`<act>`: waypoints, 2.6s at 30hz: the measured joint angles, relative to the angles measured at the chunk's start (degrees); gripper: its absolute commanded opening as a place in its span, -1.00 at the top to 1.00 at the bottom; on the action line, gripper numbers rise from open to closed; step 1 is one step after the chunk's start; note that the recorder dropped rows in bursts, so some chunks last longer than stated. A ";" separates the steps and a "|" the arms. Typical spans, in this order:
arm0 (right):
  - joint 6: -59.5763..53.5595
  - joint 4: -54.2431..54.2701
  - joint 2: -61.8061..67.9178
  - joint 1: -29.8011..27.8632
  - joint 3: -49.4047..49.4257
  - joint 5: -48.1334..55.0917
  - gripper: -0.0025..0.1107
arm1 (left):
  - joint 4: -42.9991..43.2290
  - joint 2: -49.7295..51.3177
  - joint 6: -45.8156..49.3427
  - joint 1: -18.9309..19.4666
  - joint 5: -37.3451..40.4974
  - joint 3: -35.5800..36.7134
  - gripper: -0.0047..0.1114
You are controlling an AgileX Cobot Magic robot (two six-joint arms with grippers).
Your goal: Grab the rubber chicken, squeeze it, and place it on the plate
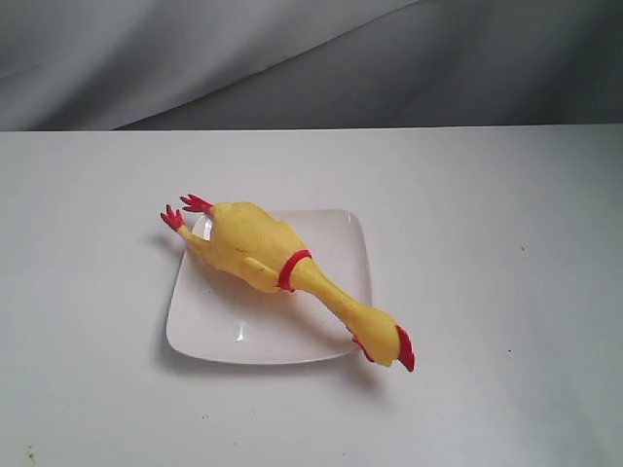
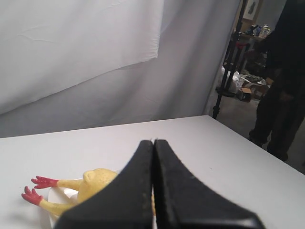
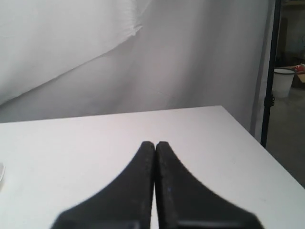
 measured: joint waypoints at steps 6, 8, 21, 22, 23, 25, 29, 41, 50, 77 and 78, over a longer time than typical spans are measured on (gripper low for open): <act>-0.55 -1.09 -0.12 0.00 0.11 6.45 0.96 | 0.00 0.00 0.00 0.00 0.00 0.00 0.92; -0.66 -1.46 -0.12 0.00 0.11 8.28 0.96 | 0.00 0.00 0.00 0.00 0.00 0.00 0.92; -0.66 0.00 -0.12 0.00 0.11 10.70 0.96 | 0.00 0.00 0.11 0.00 0.00 0.00 0.92; -0.66 0.00 -0.12 0.00 0.11 10.70 0.96 | 0.00 0.00 0.11 0.00 0.00 0.00 0.92; -0.66 0.00 -0.12 0.00 0.11 10.70 0.96 | 0.00 0.00 0.11 0.00 0.00 0.00 0.92; -0.66 0.00 -0.12 0.00 0.11 10.70 0.96 | 0.00 0.00 0.11 0.00 0.00 0.00 0.92; -0.66 0.00 -0.12 0.00 0.11 10.70 0.96 | 0.00 0.00 0.11 0.00 0.00 0.00 0.92; -0.66 0.00 -0.12 0.00 0.11 10.70 0.96 | 0.00 -9.73 0.26 9.11 1.62 0.00 0.92; -0.66 0.00 -0.12 0.00 0.11 10.70 0.96 | -0.11 -22.07 1.72 12.47 17.76 0.00 0.92; -0.66 0.00 -0.12 0.00 0.11 10.70 0.96 | -44.12 -22.93 55.73 12.47 15.81 0.00 0.92; -0.66 0.00 -0.12 0.00 0.11 10.70 0.96 | -50.40 -22.93 62.06 12.47 15.66 0.00 0.92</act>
